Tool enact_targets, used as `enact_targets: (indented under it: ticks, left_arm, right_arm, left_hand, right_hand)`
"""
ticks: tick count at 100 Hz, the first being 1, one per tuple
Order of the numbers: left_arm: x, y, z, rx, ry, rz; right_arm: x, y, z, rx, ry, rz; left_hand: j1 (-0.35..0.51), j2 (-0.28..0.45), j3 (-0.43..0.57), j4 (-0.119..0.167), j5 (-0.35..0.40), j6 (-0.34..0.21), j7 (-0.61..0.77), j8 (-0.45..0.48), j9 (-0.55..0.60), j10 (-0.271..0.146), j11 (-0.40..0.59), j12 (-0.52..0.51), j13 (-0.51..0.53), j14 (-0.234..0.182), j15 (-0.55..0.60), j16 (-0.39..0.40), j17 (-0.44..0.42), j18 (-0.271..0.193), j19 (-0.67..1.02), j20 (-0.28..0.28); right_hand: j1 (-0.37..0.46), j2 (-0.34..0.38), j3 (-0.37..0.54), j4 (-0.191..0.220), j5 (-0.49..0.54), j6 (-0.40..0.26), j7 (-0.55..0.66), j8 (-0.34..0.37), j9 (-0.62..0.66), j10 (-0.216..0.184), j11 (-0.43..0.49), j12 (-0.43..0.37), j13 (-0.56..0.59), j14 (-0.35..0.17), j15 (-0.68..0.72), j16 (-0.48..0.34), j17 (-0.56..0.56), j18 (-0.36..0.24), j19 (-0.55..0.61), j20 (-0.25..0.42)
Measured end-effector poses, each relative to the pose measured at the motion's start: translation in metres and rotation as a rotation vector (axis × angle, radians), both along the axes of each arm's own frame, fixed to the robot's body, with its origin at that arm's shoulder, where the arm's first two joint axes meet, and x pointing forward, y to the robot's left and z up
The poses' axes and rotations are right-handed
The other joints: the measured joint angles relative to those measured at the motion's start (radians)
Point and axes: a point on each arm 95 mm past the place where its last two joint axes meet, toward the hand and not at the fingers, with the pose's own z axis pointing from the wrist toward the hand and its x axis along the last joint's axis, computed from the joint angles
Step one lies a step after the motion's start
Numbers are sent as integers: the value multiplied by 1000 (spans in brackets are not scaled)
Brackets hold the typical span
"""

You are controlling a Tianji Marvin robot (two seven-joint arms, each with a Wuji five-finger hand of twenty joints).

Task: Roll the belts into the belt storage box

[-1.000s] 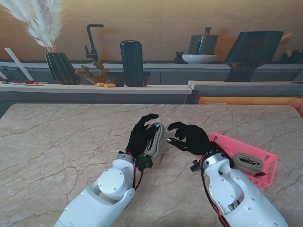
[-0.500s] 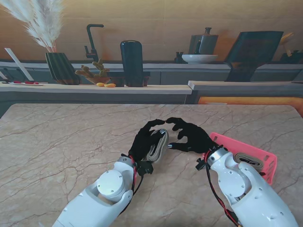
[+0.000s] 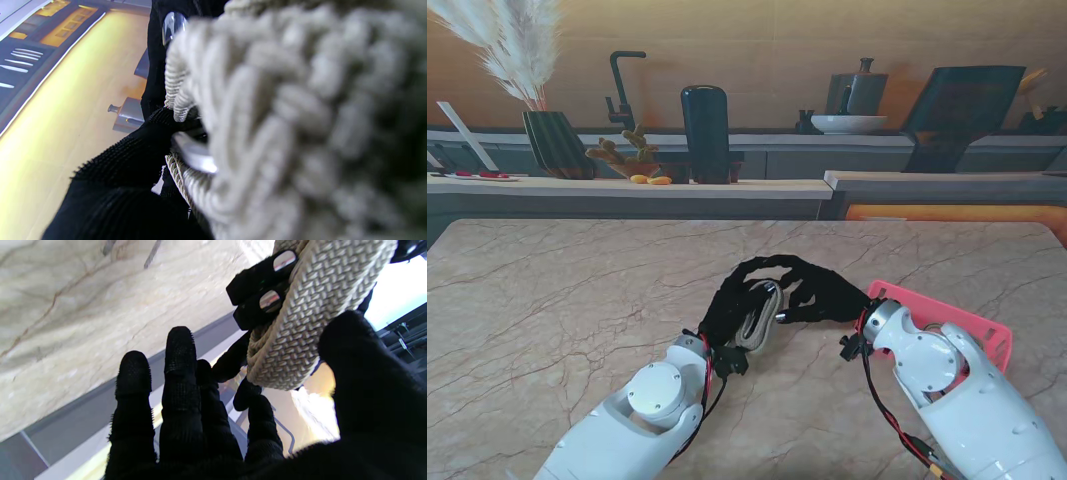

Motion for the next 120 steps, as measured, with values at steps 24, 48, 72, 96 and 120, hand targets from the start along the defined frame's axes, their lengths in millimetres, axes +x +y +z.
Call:
enact_targets:
  ticks: [24,48,72,96,120]
  left_arm:
    - [-1,1,-2,14,-4,-2]
    - [-2,-1,1,0,-6,-21]
    - [-3,0,-1,-8,3,-48]
    - [-2,-1,1,-14,-1,-55]
    - [-2,-2,4,-16,-2,-57]
  right_arm:
    - [5,1,-4,-40,-3,5]
    - [1,2,-11,-71,48,56]
    - [7,3,-15,-45,113,84]
    - [4,6,-18,58,177,72]
    - [-3,9,-21,137,233,69]
  left_hand:
    - [-11,-22,17,0,-19,0,-41,-16,-50,14,5,-63,6,-6,-3,-7,9,-5,0,-7]
    - [-11,-33,19,0,-17,-77,-41,-28,-124,40,-38,-102,13,-7,-3,-7,17,-5,-1,-7]
    - [-11,-33,21,0,-17,-86,-41,-28,-143,39,-81,-115,14,-7,-3,-7,17,-5,-1,-7]
    - [-12,-33,21,0,-17,-87,-41,-38,-142,0,-85,-132,14,-8,0,-6,17,-6,-1,-7]
    - [-12,-46,21,0,-17,-88,-41,-38,-124,-5,-81,-132,14,-10,0,-6,17,-7,-1,-7]
  right_hand:
    - [0,0,0,0,39,-74,13,4,-3,-24,-2,10,0,-1,0,4,0,0,-3,8]
    - [22,-8,0,0,71,-23,21,13,23,-68,3,23,-20,-1,0,6,-19,0,-16,9]
    - [32,-36,0,-14,57,-125,47,55,23,-67,10,39,-30,-1,0,25,-38,0,-29,22]
    - [51,-46,62,-14,78,-203,122,76,32,-63,2,59,-31,-2,1,40,-38,0,-36,35]
    - [56,-56,170,-13,96,-207,135,80,59,-66,8,86,-31,-3,38,70,-49,0,-44,47]
